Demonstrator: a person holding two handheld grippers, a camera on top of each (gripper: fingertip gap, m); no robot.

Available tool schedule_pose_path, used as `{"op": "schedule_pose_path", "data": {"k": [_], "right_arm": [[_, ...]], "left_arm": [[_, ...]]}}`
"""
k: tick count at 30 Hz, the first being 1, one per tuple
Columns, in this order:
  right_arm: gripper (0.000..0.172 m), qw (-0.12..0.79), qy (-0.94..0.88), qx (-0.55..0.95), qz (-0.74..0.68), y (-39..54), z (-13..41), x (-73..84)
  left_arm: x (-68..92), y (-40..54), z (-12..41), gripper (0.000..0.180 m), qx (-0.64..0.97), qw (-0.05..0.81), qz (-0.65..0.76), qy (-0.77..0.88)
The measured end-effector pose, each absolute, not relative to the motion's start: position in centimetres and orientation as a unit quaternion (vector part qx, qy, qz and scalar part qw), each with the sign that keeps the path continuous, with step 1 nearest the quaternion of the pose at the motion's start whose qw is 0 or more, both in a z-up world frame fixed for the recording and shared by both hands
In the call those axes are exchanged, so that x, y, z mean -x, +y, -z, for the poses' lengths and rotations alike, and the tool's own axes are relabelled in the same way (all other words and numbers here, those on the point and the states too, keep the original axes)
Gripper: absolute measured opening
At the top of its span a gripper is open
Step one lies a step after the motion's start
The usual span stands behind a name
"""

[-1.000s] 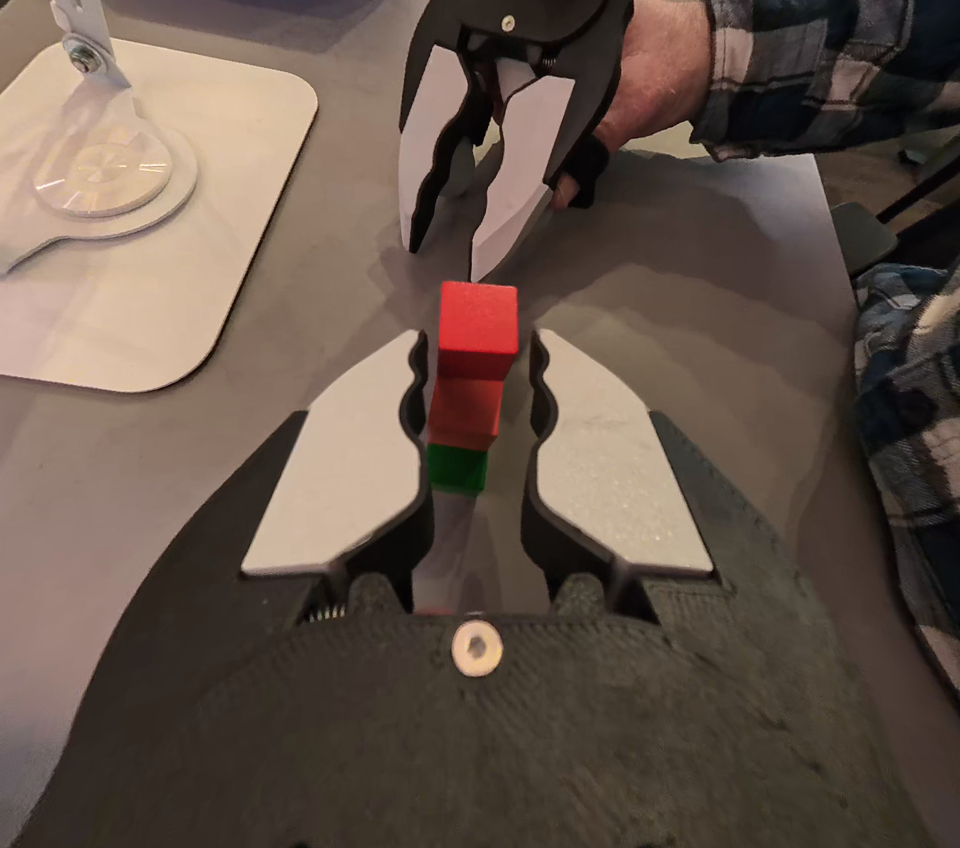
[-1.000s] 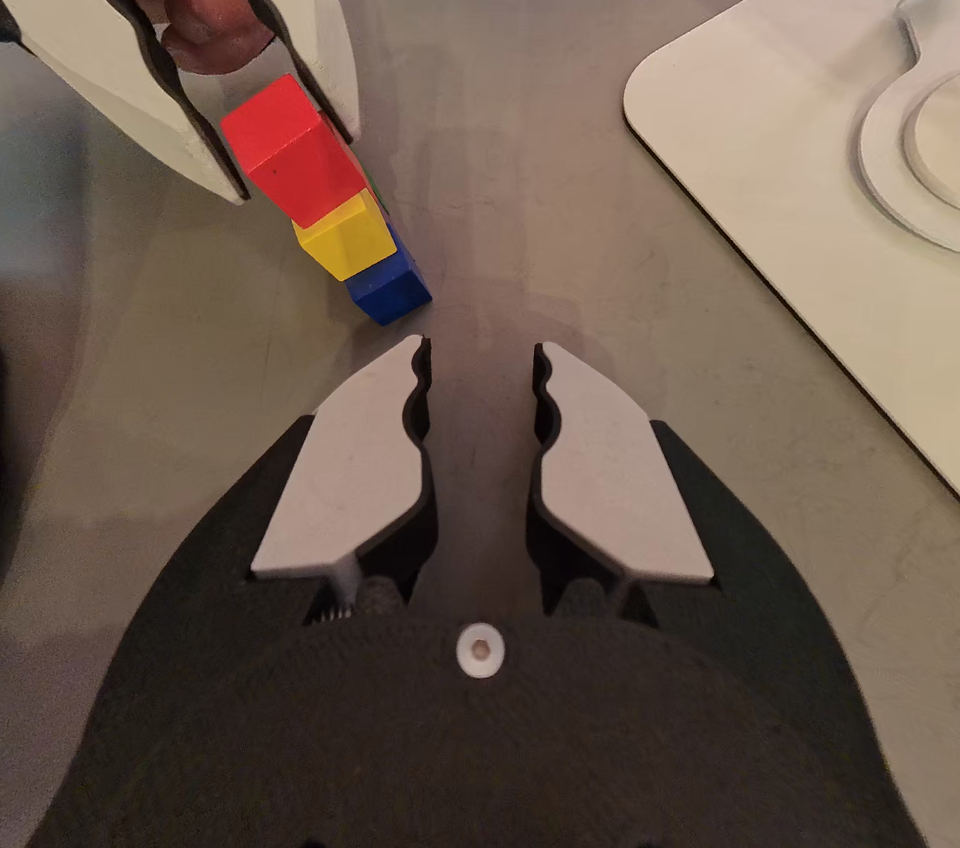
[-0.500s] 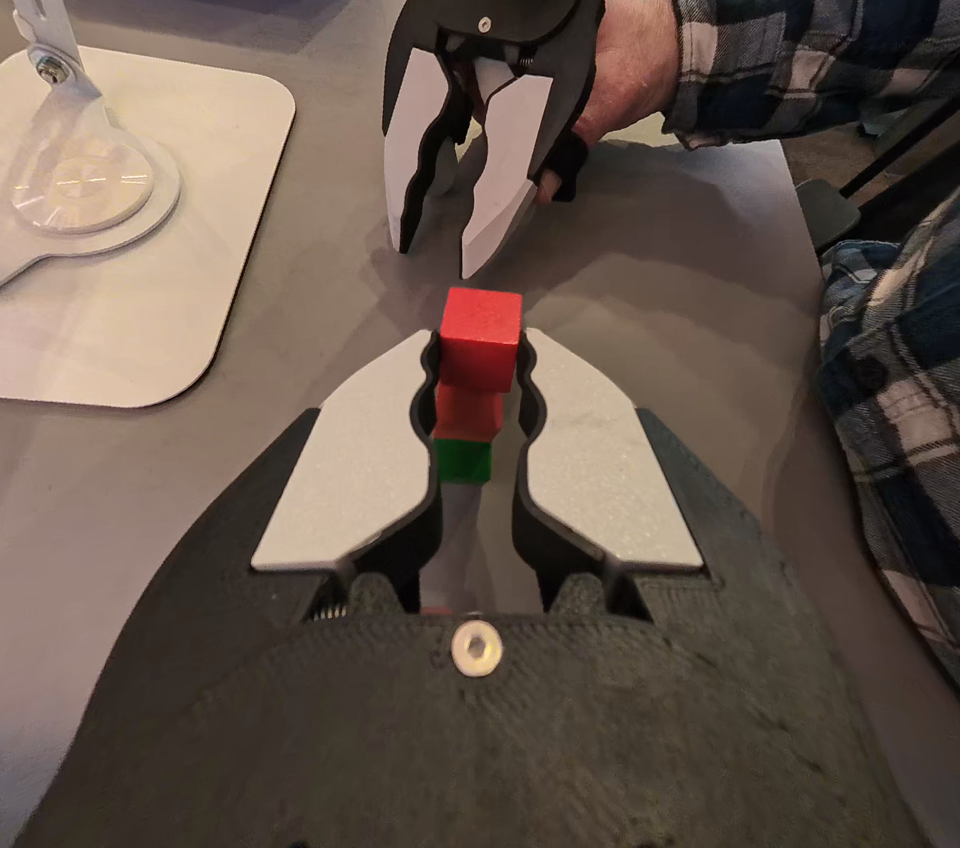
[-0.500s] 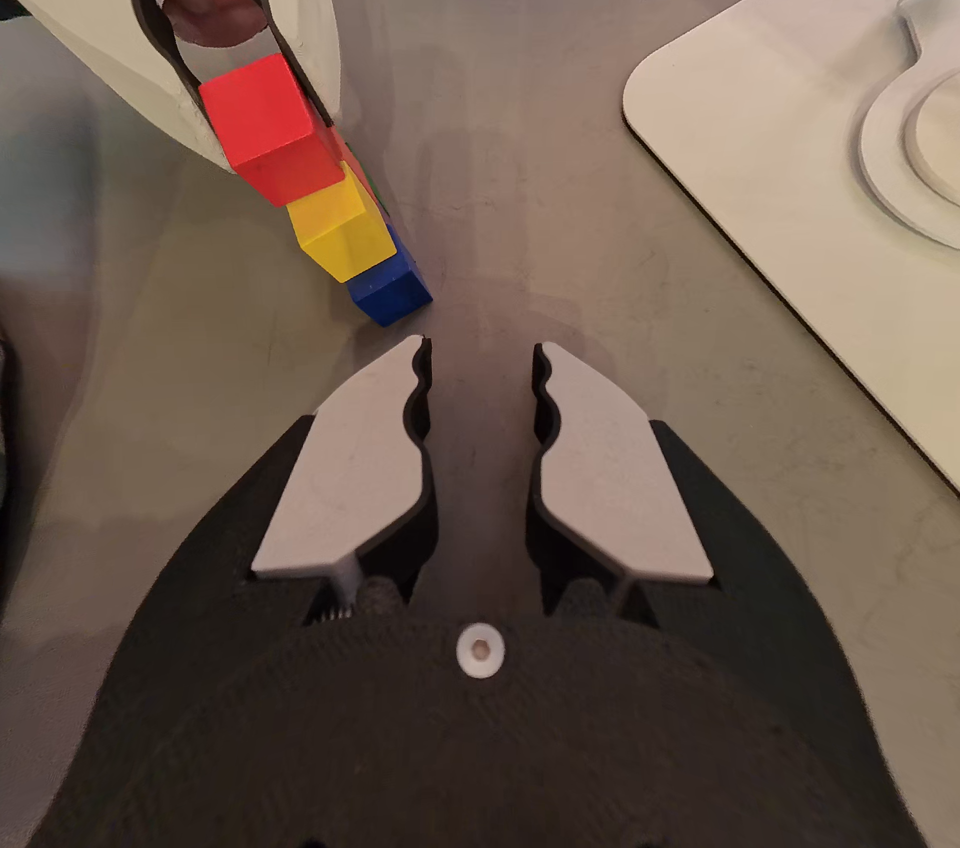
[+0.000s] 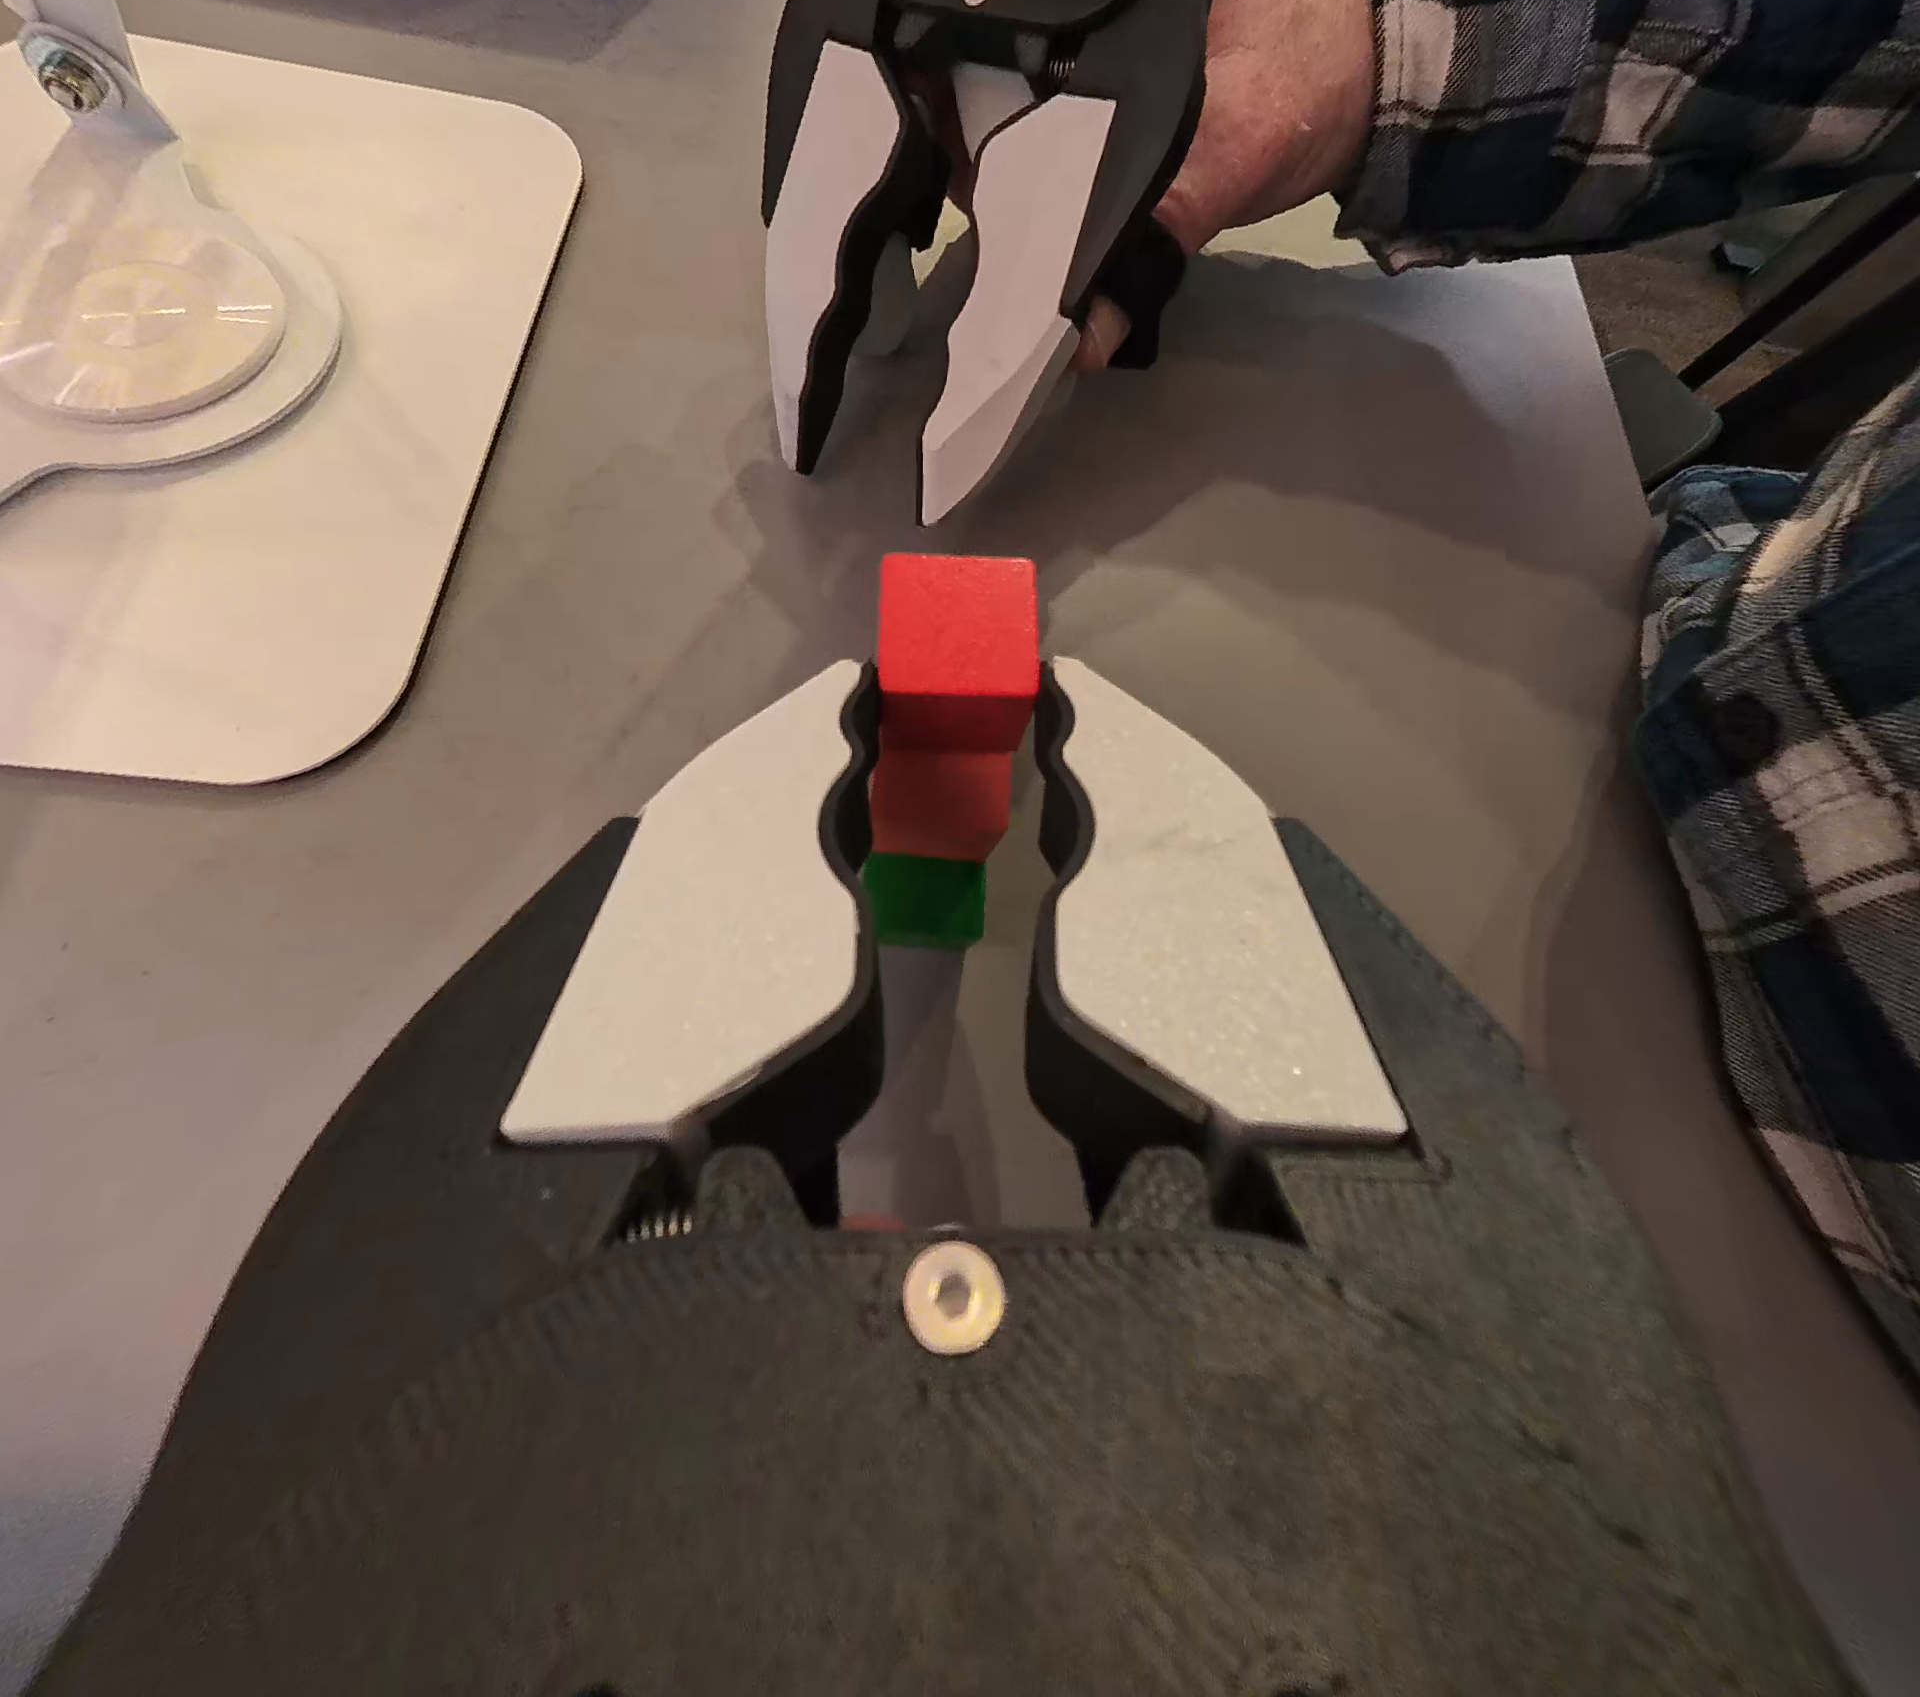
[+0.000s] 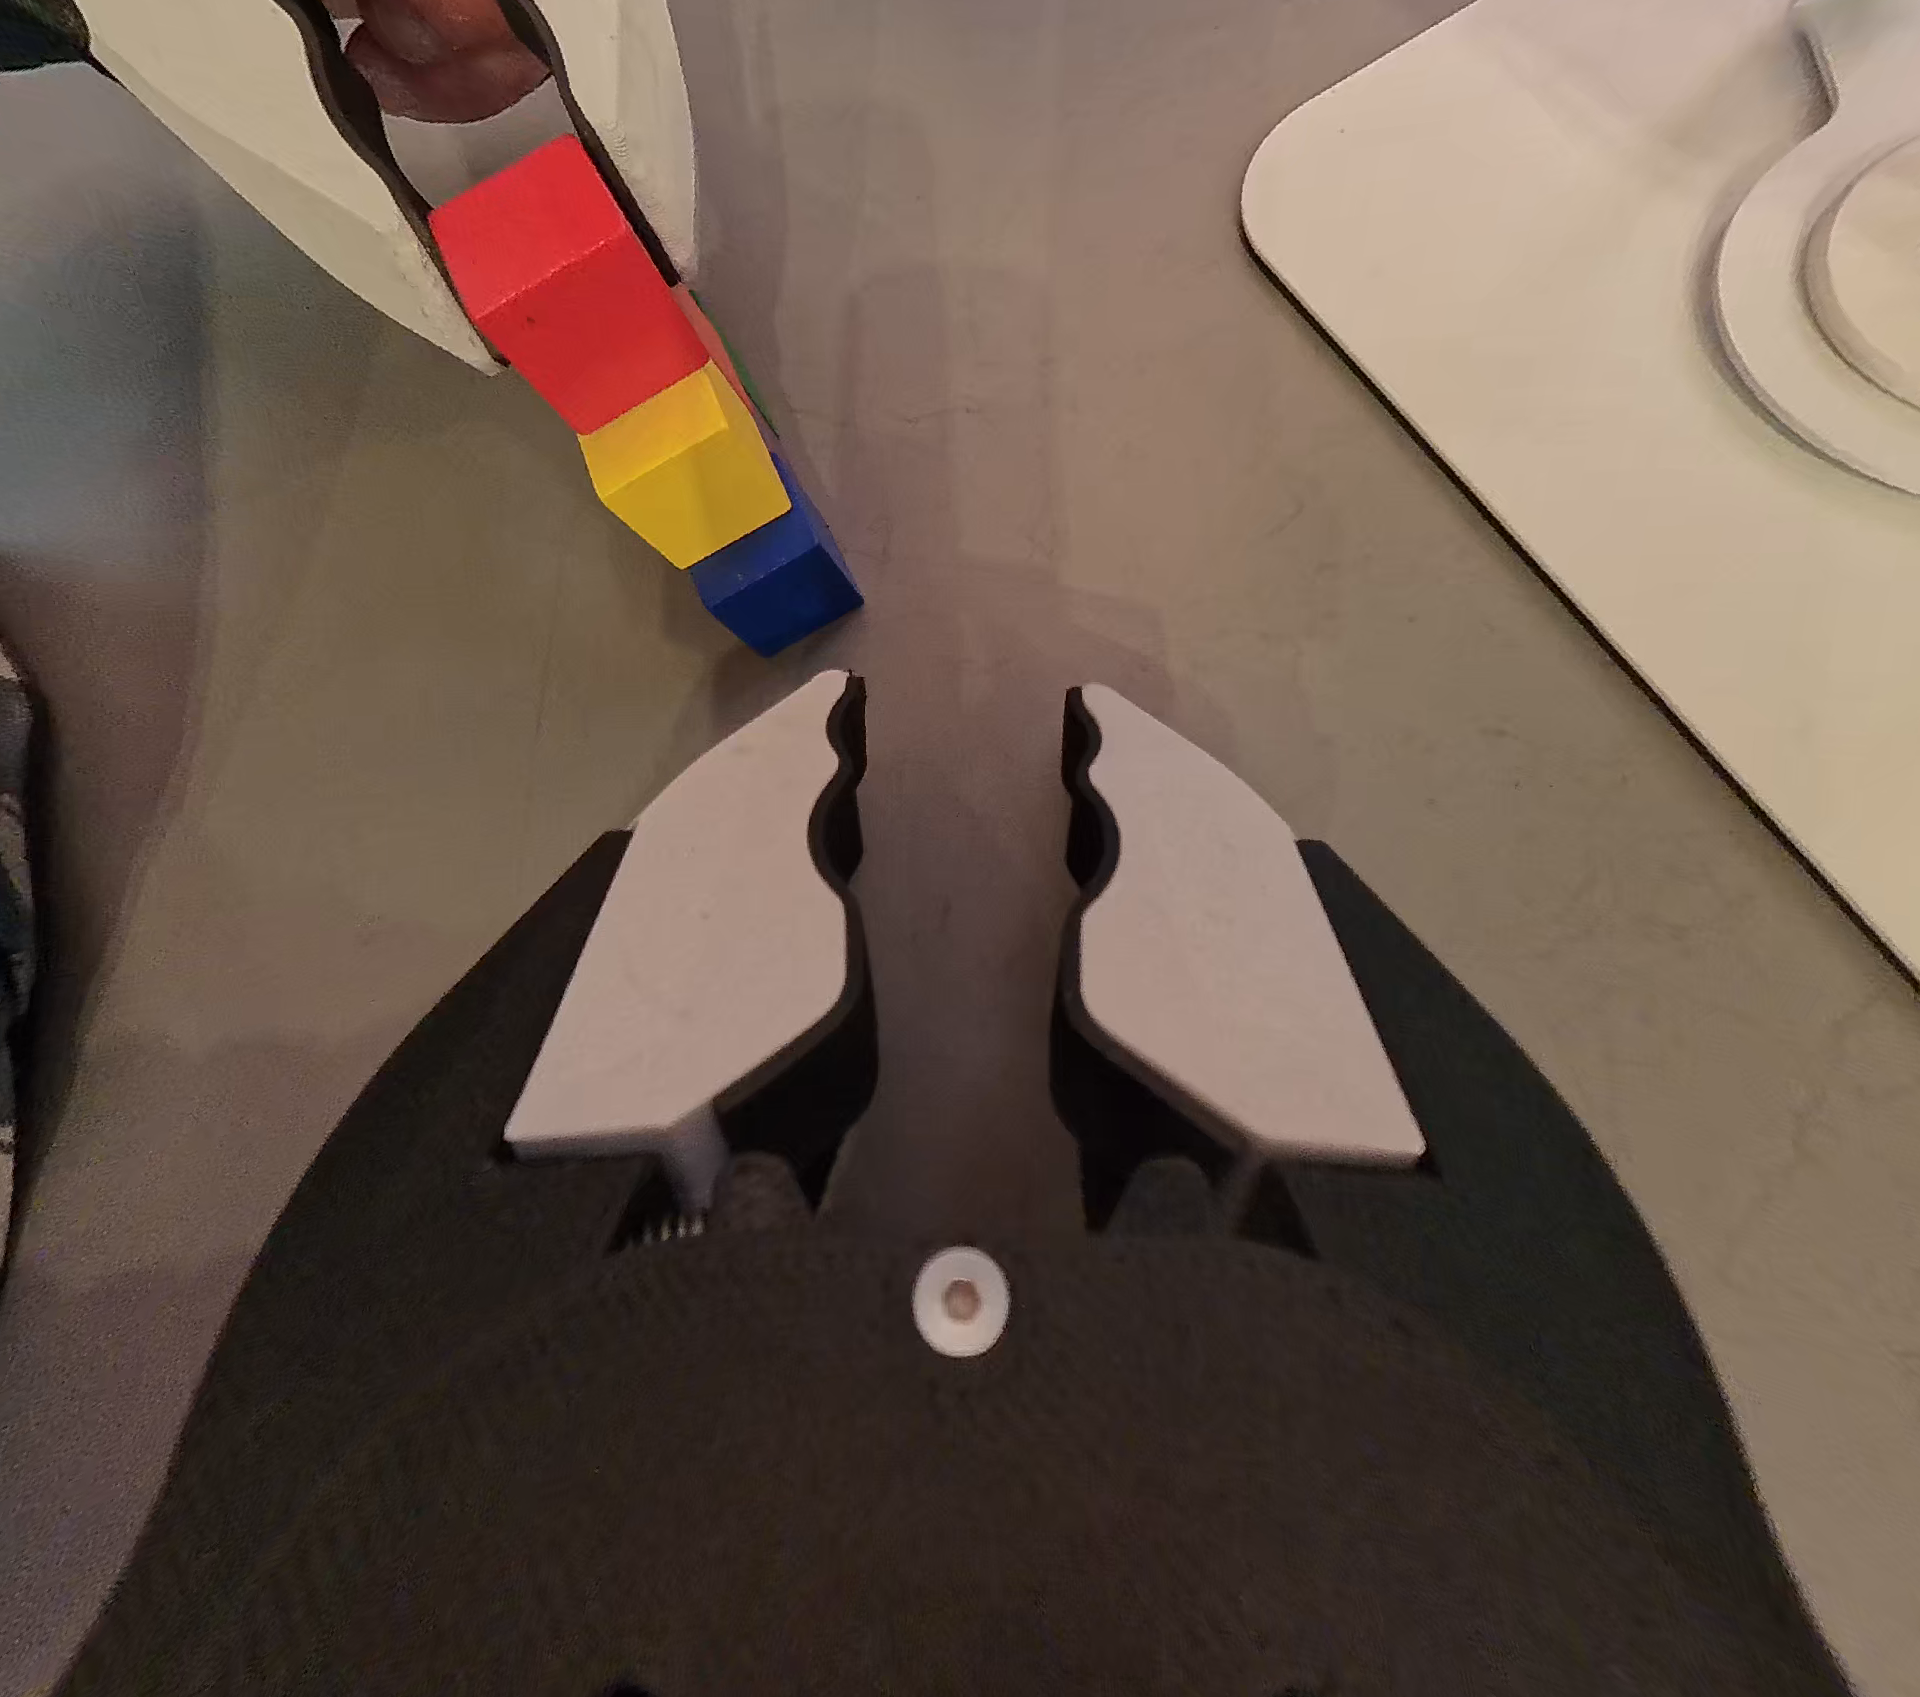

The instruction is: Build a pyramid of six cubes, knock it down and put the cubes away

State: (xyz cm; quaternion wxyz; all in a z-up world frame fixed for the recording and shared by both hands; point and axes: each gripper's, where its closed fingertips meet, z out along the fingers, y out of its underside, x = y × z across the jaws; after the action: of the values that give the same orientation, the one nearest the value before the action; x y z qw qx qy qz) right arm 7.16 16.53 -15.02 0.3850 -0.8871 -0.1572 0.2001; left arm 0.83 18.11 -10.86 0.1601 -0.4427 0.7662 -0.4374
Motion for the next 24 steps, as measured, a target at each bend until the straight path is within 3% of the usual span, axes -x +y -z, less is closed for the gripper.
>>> {"op": "schedule_pose_path", "data": {"k": [13,24], "right_arm": [[0.036,0.385,-0.155,0.887,-0.204,16.49,14.99,-7.20],[0.036,0.385,-0.153,0.886,-0.206,16.46,14.96,-7.21]], "left_arm": [[-0.61,18.00,10.90,0.028,0.437,0.154,0.435,0.772],[-0.18,18.39,10.52,0.050,0.446,0.152,0.439,0.765]]}}
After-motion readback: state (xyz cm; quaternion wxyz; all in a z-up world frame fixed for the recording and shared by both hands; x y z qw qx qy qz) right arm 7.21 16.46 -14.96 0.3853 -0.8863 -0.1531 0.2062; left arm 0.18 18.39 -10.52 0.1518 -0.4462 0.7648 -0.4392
